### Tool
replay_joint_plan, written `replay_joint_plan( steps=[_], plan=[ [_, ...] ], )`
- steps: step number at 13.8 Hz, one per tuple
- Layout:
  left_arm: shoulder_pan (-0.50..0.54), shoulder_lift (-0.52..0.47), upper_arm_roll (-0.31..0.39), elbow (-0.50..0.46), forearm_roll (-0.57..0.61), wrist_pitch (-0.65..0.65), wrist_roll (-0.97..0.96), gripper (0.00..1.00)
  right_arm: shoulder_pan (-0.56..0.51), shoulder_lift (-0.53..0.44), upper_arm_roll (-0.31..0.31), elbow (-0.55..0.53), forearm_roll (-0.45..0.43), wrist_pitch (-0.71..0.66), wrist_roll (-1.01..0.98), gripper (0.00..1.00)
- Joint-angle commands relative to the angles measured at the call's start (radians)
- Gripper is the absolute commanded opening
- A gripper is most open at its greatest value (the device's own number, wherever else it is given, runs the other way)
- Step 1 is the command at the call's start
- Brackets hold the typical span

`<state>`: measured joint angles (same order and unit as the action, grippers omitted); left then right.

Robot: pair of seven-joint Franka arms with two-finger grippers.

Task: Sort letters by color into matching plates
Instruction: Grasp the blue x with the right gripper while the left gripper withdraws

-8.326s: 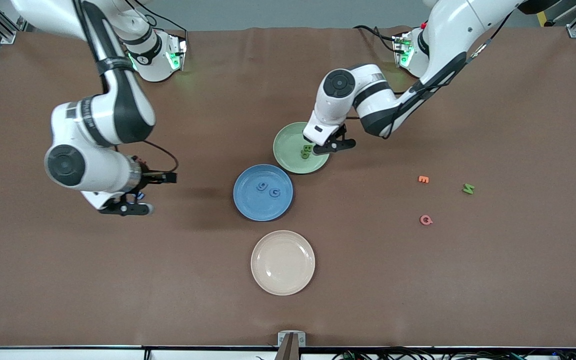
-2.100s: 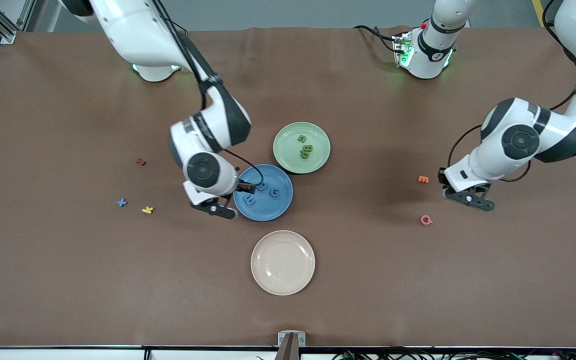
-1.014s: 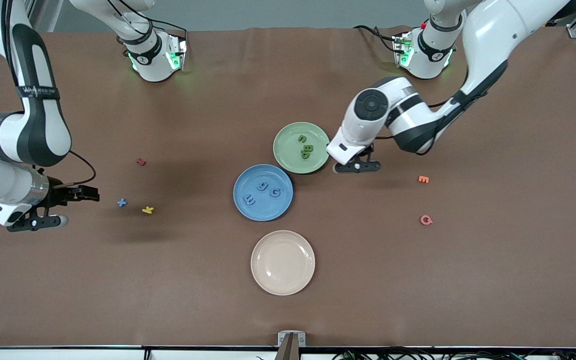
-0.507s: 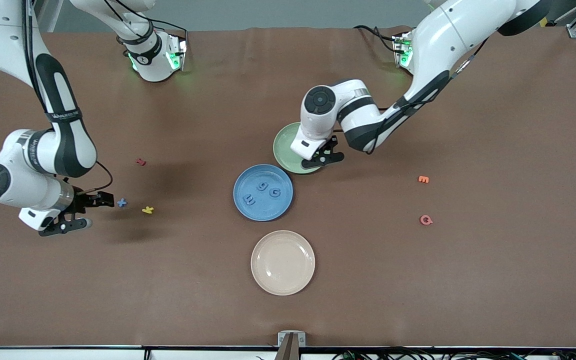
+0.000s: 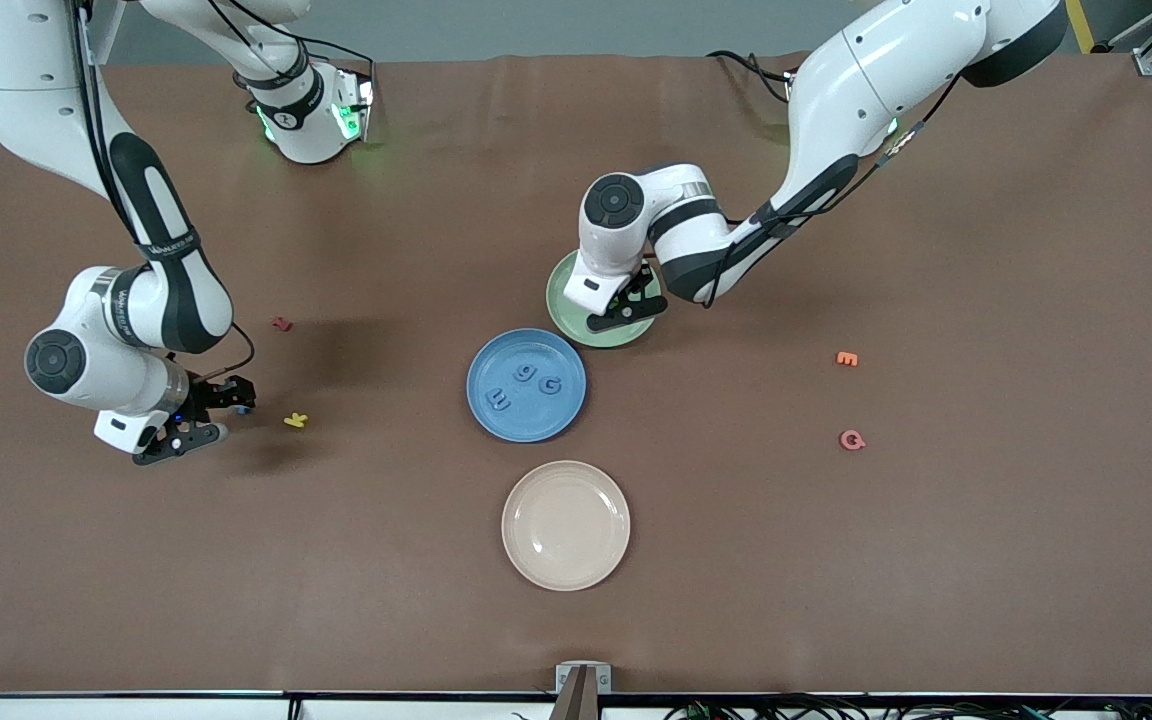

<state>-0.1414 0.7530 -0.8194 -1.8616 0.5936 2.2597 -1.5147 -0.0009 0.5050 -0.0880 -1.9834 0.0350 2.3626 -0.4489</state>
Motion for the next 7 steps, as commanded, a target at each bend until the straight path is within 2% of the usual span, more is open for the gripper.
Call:
replay_joint_plan(
  steps=[1,2,7],
  plan=[
    [-0.015,-0.003,0.005,0.004,-0.008,0.008,-0.025,0.82,0.001,0.020,0.002,-0.006,-0.012,0.027,-0.013,0.69],
    [-0.009,-0.006,0.005,0.005,-0.008,0.008,-0.035,0.99,0.001,0.021,0.001,-0.008,-0.012,0.027,-0.013,0.68],
    [0.039,-0.021,0.025,0.044,0.011,0.001,0.013,1.00,0.002,0.030,0.002,-0.011,-0.010,0.023,-0.013,0.56]
  ],
)
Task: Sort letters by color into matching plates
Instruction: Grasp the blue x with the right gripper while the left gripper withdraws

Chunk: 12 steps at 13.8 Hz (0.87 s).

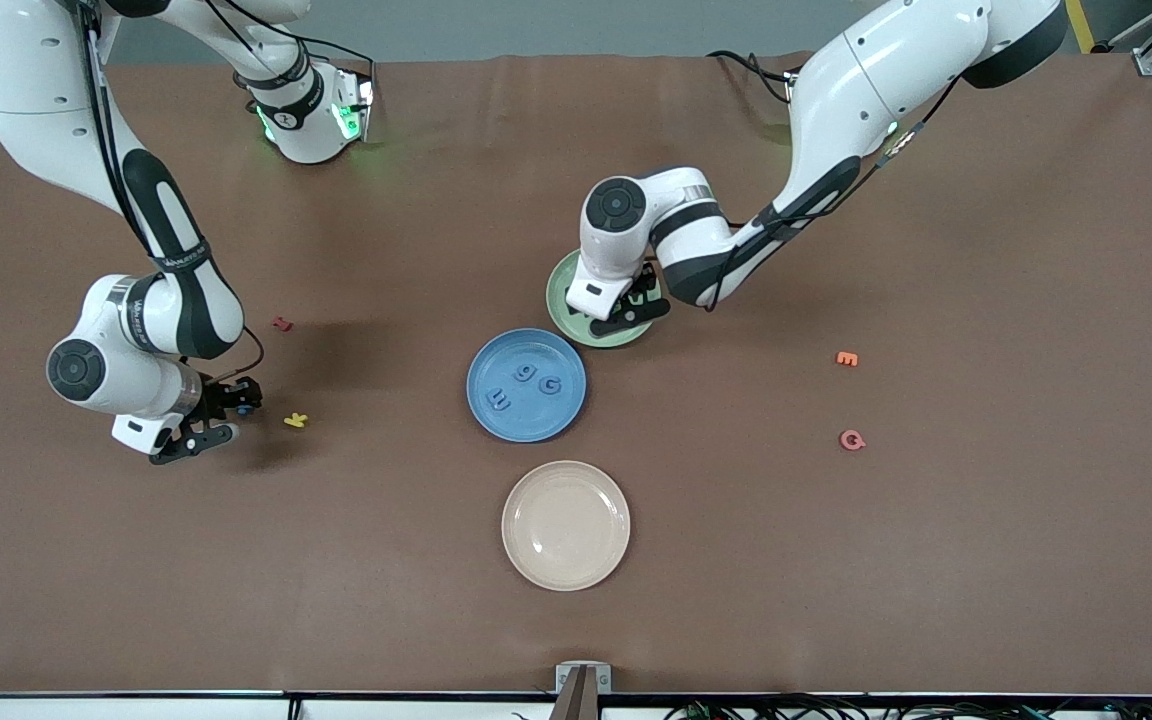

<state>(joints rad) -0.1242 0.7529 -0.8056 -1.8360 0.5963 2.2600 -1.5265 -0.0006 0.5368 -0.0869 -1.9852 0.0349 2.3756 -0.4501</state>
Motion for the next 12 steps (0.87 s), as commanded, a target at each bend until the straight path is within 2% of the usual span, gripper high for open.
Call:
replay_joint_plan(
  steps=[1,3,7,10,12],
  plan=[
    [0.040,-0.029,0.011,0.035,0.008,-0.004,0.031,1.00,0.002,-0.001,0.001,-0.009,-0.010,0.010,-0.012,0.53],
    [0.086,-0.059,0.011,0.040,0.010,-0.005,0.090,1.00,0.002,0.000,0.001,-0.009,-0.010,0.010,-0.012,0.47],
    [0.187,-0.102,0.012,0.044,0.010,-0.014,0.242,1.00,0.002,0.008,0.001,-0.009,-0.010,0.013,-0.012,0.47],
    [0.212,-0.103,0.014,0.115,0.008,-0.124,0.327,1.00,0.002,0.009,0.001,-0.011,-0.010,0.011,-0.012,0.45],
    [0.235,-0.096,0.014,0.144,0.010,-0.155,0.367,1.00,0.002,0.009,0.001,-0.017,-0.010,0.013,-0.013,0.38]
  ],
)
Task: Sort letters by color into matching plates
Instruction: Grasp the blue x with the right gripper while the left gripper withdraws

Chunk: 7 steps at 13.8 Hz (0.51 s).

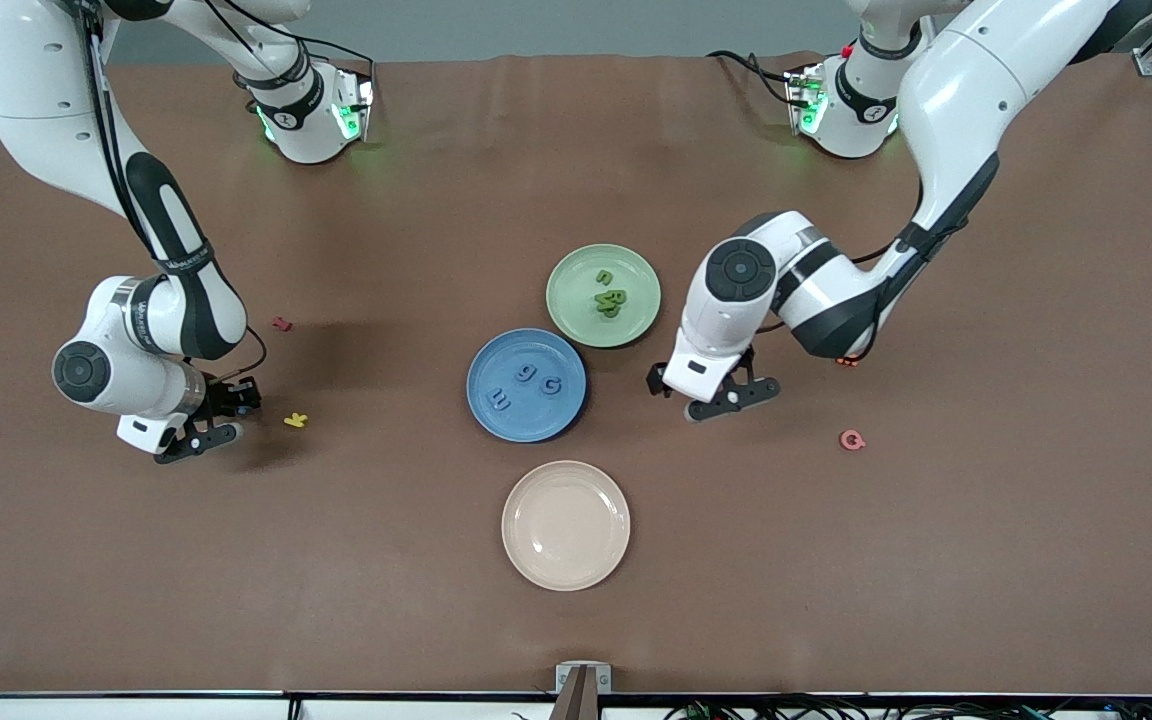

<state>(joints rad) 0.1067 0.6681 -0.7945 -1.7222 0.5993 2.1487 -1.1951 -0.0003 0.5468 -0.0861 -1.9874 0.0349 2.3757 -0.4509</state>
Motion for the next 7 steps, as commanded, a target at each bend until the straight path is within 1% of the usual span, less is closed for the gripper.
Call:
replay_joint_plan(
  steps=[1,4,6,7],
  plan=[
    [0.014,-0.015,0.003,0.032,0.005,-0.044,0.051,1.00,0.002,-0.001,0.000,-0.014,-0.010,0.013,-0.012,0.33],
    [0.057,-0.024,0.001,0.033,0.007,-0.047,0.106,1.00,0.002,-0.002,0.000,-0.014,-0.010,0.007,-0.012,0.18],
    [0.077,-0.068,0.008,0.033,0.002,-0.047,0.153,1.00,0.005,-0.004,0.002,-0.014,-0.010,-0.003,-0.012,0.13],
    [0.074,-0.093,0.041,0.033,-0.007,-0.049,0.185,1.00,0.017,-0.010,0.002,-0.013,-0.010,-0.010,-0.009,0.12]
  ],
)
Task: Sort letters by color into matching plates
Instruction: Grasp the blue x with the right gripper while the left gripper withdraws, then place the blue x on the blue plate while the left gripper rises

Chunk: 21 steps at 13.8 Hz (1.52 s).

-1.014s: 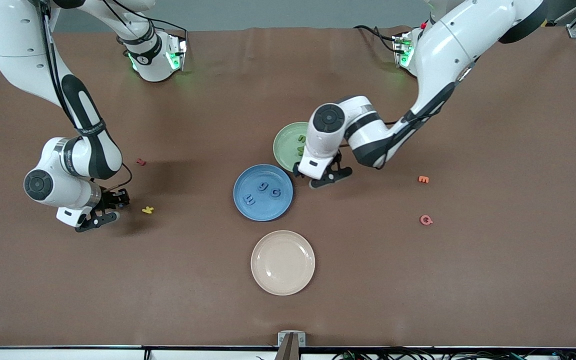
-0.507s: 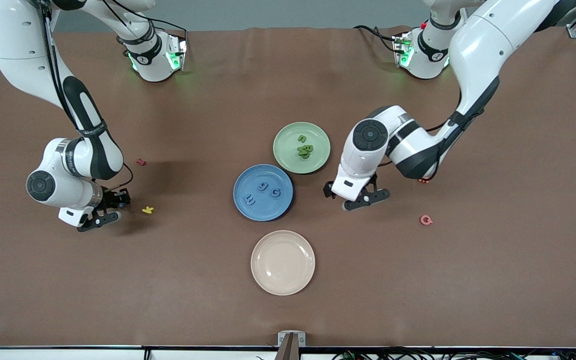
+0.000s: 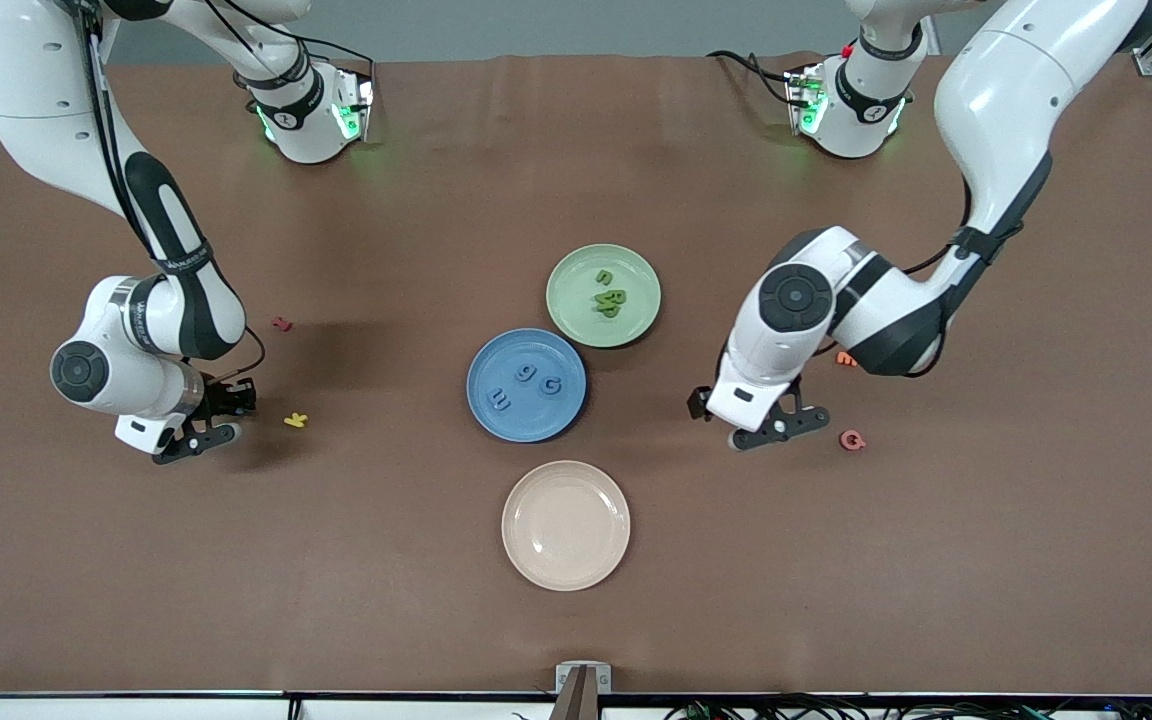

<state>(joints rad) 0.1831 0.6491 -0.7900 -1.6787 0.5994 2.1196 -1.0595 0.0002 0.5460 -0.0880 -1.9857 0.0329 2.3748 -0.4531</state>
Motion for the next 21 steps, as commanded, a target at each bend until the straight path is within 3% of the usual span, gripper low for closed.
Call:
replay_joint_plan(
  steps=[1,4,8,10,14,17,21],
  plan=[
    [-0.011,-0.100,0.075,-0.010,-0.016,-0.018,0.091,1.00,0.024,-0.020,0.004,-0.005,-0.008,-0.038,0.002,0.11],
    [-0.016,-0.155,0.142,-0.010,-0.059,-0.020,0.189,1.00,0.081,-0.078,0.004,0.079,-0.008,-0.216,0.080,0.10],
    [-0.080,-0.261,0.296,-0.012,-0.217,-0.047,0.363,1.00,0.252,-0.119,0.004,0.136,-0.008,-0.333,0.411,0.10],
    [-0.131,-0.327,0.400,-0.012,-0.309,-0.087,0.487,1.00,0.375,-0.118,0.005,0.148,0.004,-0.333,0.636,0.10],
    [-0.158,-0.457,0.494,-0.015,-0.423,-0.213,0.633,1.00,0.593,-0.078,0.007,0.191,0.074,-0.283,0.994,0.10],
    [-0.224,-0.557,0.601,-0.026,-0.464,-0.274,0.642,1.00,0.705,0.014,0.005,0.257,0.174,-0.203,1.141,0.10],
    [-0.235,-0.650,0.679,-0.019,-0.536,-0.378,0.777,1.00,0.771,0.124,0.005,0.352,0.183,-0.129,1.280,0.10]
  ],
)
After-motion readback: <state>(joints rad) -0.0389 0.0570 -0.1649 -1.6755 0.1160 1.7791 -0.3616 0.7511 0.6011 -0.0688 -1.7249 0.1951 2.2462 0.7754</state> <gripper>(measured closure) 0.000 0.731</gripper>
